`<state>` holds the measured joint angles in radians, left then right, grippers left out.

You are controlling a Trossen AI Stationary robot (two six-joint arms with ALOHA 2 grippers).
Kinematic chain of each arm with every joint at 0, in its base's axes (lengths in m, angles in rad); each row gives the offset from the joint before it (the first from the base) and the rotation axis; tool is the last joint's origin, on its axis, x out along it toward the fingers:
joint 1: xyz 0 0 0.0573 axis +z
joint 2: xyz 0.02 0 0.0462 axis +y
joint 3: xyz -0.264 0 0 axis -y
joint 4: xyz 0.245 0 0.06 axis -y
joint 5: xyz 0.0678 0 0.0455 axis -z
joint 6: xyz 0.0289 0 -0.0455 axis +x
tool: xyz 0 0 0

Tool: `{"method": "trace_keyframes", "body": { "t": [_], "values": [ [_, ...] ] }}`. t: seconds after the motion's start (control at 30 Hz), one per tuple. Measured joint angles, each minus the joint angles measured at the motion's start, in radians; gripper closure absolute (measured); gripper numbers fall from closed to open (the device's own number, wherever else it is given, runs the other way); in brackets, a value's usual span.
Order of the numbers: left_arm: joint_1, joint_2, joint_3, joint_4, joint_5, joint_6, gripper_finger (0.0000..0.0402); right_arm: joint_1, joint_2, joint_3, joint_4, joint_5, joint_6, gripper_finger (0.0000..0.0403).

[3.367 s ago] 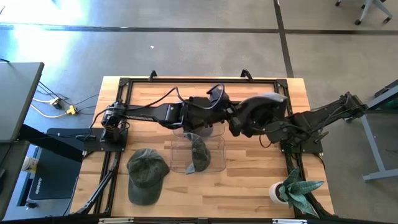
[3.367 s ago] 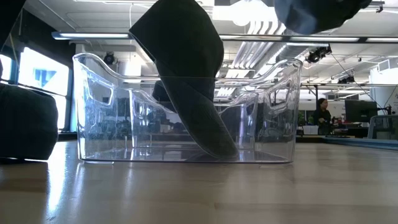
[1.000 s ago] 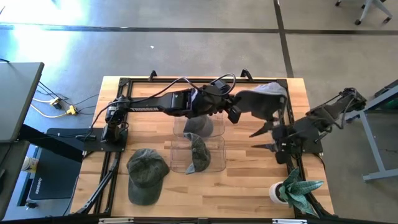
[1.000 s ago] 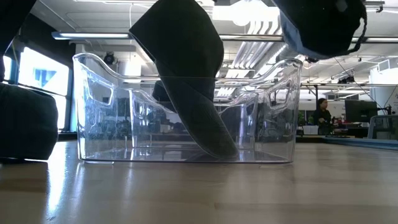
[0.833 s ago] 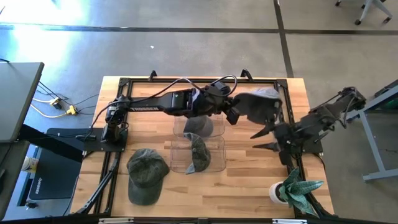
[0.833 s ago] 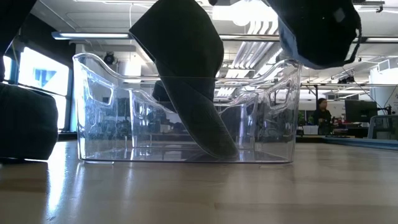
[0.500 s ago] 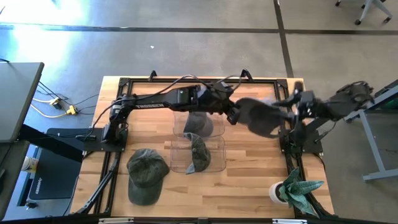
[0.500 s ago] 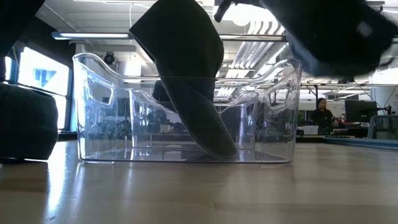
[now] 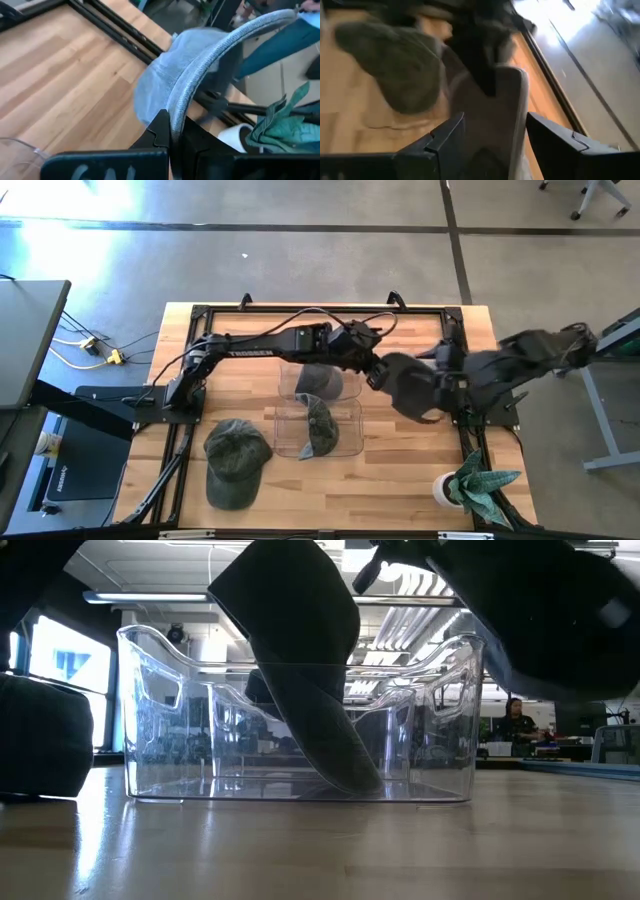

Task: Pick & Place hat
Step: Put the gray cap into the top transparent bin

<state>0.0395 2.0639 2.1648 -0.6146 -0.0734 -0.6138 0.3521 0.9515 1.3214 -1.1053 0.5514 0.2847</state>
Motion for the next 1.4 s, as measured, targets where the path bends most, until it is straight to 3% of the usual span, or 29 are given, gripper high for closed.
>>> {"method": "trace_keyframes", "body": {
  "t": [0.3, 0.57, 0.73, 1.0, 1.23, 1.4],
  "values": [
    [0.0, -0.003, 0.002, 0.007, 0.008, 0.004, 0.0401, -0.134, 0.064, -0.065, -0.033, -0.03, 0.099, 0.0232],
    [-0.001, -0.003, 0.002, 0.023, 0.047, 0.056, 0.0399, -0.179, 0.021, -0.066, 0.017, -0.156, 0.165, 0.0386],
    [0.005, -0.003, 0.002, 0.041, 0.073, 0.154, 0.0339, -0.195, -0.036, -0.113, 0.014, -0.16, 0.346, 0.0386],
    [0.028, -0.008, 0.001, 0.042, 0.111, 0.193, 0.0207, -0.244, -0.29, -0.377, 0.037, -0.166, 0.741, 0.0395],
    [0.008, -0.019, 0.001, 0.035, 0.112, 0.275, 0.0192, -0.263, -0.527, -0.573, 0.118, -0.16, 0.895, 0.0396],
    [-0.019, -0.029, 0.003, 0.081, 0.087, 0.33, 0.0191, -0.263, -0.629, -0.7, 0.183, -0.165, 0.953, 0.0395]
  ]
}}
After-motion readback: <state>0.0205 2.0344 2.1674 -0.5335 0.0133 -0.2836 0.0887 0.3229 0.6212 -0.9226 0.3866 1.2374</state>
